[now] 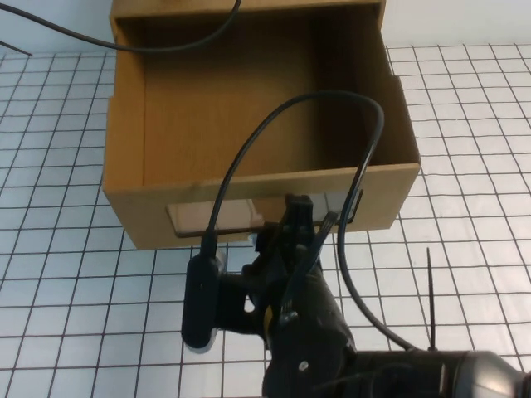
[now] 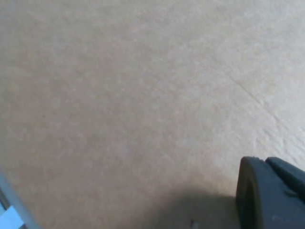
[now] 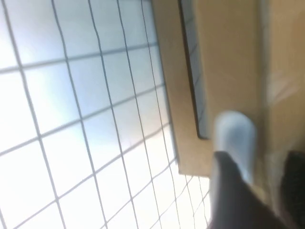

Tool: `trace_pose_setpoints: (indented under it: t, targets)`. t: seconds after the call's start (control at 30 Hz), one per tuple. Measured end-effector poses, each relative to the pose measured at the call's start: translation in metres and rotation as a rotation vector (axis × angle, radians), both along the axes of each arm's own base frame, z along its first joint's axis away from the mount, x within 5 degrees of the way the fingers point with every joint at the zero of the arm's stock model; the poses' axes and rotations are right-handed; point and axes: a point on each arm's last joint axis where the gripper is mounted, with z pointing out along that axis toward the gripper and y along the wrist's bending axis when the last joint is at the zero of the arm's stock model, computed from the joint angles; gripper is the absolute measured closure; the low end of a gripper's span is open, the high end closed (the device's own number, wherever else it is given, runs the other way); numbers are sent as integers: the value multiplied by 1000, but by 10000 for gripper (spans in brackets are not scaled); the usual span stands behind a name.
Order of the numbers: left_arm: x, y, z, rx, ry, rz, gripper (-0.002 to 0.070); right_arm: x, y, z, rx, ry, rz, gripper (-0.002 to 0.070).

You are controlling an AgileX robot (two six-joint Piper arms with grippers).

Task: Open the shoe box
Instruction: 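Pull the top drawer of the cardboard box fully open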

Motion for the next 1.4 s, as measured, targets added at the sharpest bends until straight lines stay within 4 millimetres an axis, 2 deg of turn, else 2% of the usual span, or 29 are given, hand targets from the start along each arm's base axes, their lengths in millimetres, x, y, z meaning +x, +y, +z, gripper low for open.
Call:
trace_pose_setpoints:
  t: [0.07,0.13,0.27,0.33,0.4,0.5,0.6,0.67,0.87,1.07,1.27,1.4]
  targets:
    - [-1,1,2,8,-4,3,677,3,-2,-1,1,6,-15,398]
    - [-3,1,5,7,-3,2,677,4,-3,-1,1,6,-25,374]
    - [-7,1,13,4,1,-4,677,1,-6,-3,7,41,-68,364]
    - [-9,1,17,3,-7,-6,677,-7,-8,-3,0,73,-101,377]
    - [-12,2,22,2,-19,-8,677,-19,-9,1,5,99,-115,414]
    - [-21,3,33,-4,-42,-11,677,-41,-12,15,44,127,-120,507]
    - [-34,4,51,-19,-79,-17,677,-50,-24,36,103,135,-151,617]
    - [-45,5,64,-27,-108,-21,677,-51,-34,49,146,129,-192,656]
    - [-82,12,103,-32,-206,-18,677,-41,-79,90,314,164,-325,685]
    - [-125,25,135,19,-293,35,677,-18,-154,125,480,237,-512,687]
    - [-159,32,142,36,-291,54,677,-18,-220,142,619,353,-645,689]
    - [-174,37,137,16,-315,90,677,-25,-242,141,653,484,-687,689]
